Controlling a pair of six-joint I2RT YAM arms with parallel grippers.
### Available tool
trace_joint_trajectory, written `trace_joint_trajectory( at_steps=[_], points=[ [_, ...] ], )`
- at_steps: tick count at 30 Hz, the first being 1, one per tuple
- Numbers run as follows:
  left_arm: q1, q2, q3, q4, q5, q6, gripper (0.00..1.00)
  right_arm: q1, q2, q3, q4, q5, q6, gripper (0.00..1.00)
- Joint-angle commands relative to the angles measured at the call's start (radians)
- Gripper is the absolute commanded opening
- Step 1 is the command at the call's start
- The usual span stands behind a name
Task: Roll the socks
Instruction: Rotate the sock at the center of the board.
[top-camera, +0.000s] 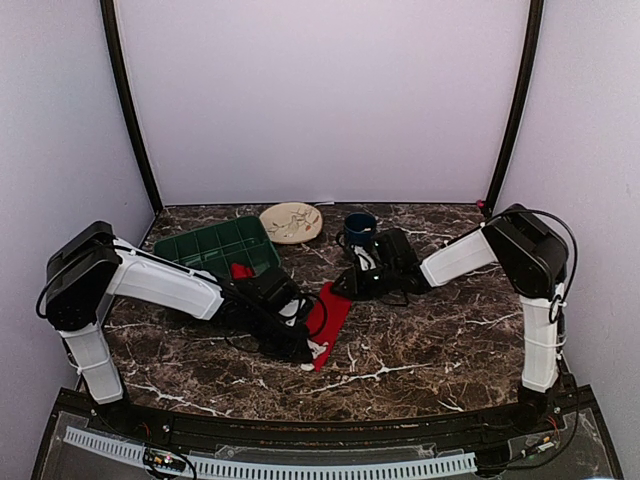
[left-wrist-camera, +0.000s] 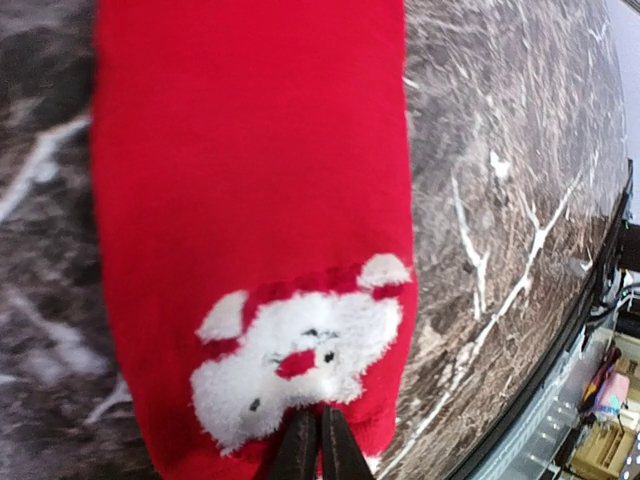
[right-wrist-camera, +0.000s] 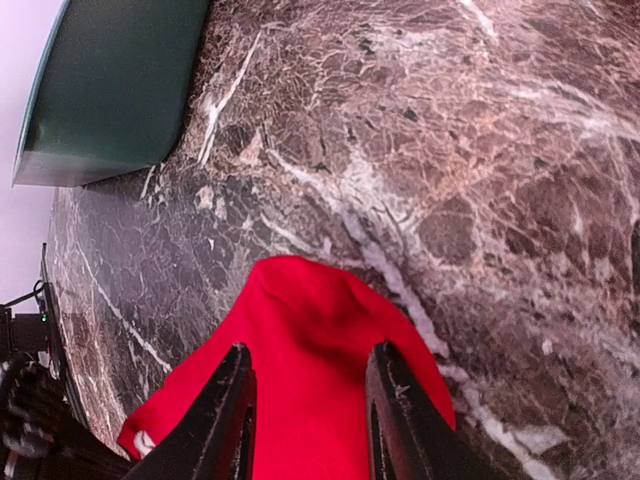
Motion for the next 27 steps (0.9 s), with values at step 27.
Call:
trace_joint_trajectory(
  at_steps=[27],
  points=[
    [-0.054,0.202,0.238,-0.033,0.242,0.047,0.15,-0.017,0.09,0.157,-0.231,-0.081,-0.156,0.36]
  ],
)
